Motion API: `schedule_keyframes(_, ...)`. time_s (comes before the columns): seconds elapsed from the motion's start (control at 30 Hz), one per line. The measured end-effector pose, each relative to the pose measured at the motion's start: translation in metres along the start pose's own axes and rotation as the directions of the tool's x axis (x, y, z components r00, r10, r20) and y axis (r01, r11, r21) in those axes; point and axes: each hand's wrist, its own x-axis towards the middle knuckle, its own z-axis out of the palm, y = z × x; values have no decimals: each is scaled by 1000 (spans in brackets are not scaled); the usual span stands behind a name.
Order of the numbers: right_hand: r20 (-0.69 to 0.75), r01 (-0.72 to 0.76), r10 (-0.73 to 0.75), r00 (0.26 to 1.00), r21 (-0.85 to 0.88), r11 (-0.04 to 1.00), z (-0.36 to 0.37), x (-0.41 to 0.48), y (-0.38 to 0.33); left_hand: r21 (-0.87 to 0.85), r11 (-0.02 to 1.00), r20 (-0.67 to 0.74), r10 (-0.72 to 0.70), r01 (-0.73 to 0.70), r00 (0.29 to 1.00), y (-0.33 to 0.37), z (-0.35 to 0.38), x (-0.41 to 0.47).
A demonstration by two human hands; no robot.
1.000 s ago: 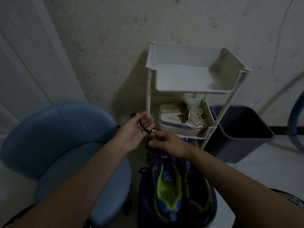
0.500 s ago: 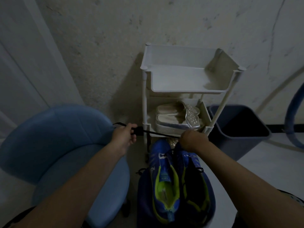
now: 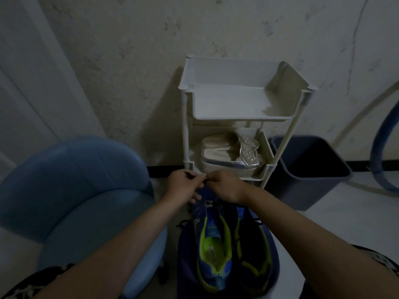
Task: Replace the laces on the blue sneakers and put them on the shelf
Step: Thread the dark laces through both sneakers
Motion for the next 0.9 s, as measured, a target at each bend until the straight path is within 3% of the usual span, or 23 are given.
schedule_keyframes(0.1, 9, -22, 23, 1000, -128, 992, -2, 3, 8, -7, 1000, 23, -12, 12, 1000, -3, -9, 5)
schedule_keyframes(0.23, -49, -113, 104, 993, -273, 955, -5, 6, 22, 70, 997, 161, -45, 34, 986, -5, -21, 12)
schedule_keyframes(0.37, -17, -151, 154, 988, -329, 932, -3, 6, 21, 136, 989, 191, -83, 57, 978, -9, -19, 12)
schedule_keyframes(0.4, -3, -122, 127, 992, -296, 947, -2, 5, 18, 142, 988, 202, -82, 53, 976, -9, -17, 11)
schedule_keyframes(0.47, 1, -55, 55, 998, -48, 997, 0, 2, 11, 138, 990, 211, -52, 23, 976, -7, -12, 7)
schedule_keyframes(0.53, 0, -3, 3, 1000, 210, 978, 3, 0, 4, 145, 989, 173, -9, -17, 985, -4, -7, 6)
schedule_keyframes(0.57, -13, 11, -8, 1000, 237, 971, 4, 1, 3, 157, 987, 143, 14, -36, 990, -4, -6, 5)
schedule_keyframes(0.73, -69, 11, -9, 998, 37, 999, 2, 5, 8, 178, 981, 64, 60, -71, 996, -6, -3, 4)
schedule_keyframes(0.9, -91, -26, 15, 996, -117, 993, 5, 8, 16, 225, 974, -2, -8, 8, 1000, -22, 0, 13)
